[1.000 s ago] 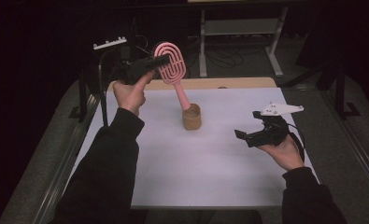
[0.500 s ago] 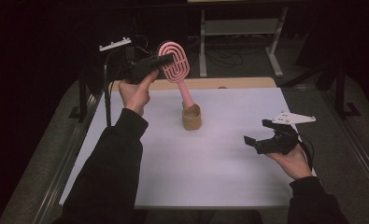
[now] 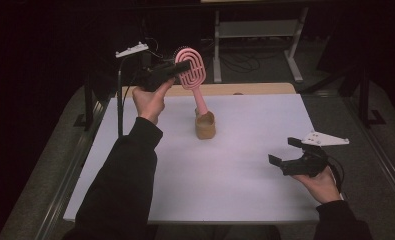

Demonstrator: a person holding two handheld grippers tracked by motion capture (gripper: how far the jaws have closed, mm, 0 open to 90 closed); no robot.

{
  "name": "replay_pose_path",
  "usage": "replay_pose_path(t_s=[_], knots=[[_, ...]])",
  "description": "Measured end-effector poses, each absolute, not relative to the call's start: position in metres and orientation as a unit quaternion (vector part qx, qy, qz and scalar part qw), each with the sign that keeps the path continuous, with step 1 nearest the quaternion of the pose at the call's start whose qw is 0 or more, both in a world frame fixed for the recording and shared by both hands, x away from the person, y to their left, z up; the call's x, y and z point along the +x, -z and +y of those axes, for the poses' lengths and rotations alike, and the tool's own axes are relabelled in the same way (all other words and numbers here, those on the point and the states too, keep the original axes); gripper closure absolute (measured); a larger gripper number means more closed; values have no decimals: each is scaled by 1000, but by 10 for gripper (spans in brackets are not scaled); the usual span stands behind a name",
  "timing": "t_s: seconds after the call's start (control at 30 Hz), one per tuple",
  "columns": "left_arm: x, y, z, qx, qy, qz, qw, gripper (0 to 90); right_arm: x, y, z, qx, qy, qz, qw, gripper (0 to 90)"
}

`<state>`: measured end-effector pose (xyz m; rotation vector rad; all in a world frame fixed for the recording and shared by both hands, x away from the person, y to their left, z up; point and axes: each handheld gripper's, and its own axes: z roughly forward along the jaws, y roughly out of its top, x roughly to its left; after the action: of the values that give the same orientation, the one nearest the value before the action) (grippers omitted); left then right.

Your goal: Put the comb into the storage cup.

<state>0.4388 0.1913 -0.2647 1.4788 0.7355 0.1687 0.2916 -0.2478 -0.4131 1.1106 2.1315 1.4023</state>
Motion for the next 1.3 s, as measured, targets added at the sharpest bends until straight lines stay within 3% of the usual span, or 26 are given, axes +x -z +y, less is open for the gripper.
replay_pose_path(t_s=[1.3], knots=[[452, 315, 166, 690, -92, 317, 644, 644, 277, 427, -254, 390, -493, 753, 193, 0]])
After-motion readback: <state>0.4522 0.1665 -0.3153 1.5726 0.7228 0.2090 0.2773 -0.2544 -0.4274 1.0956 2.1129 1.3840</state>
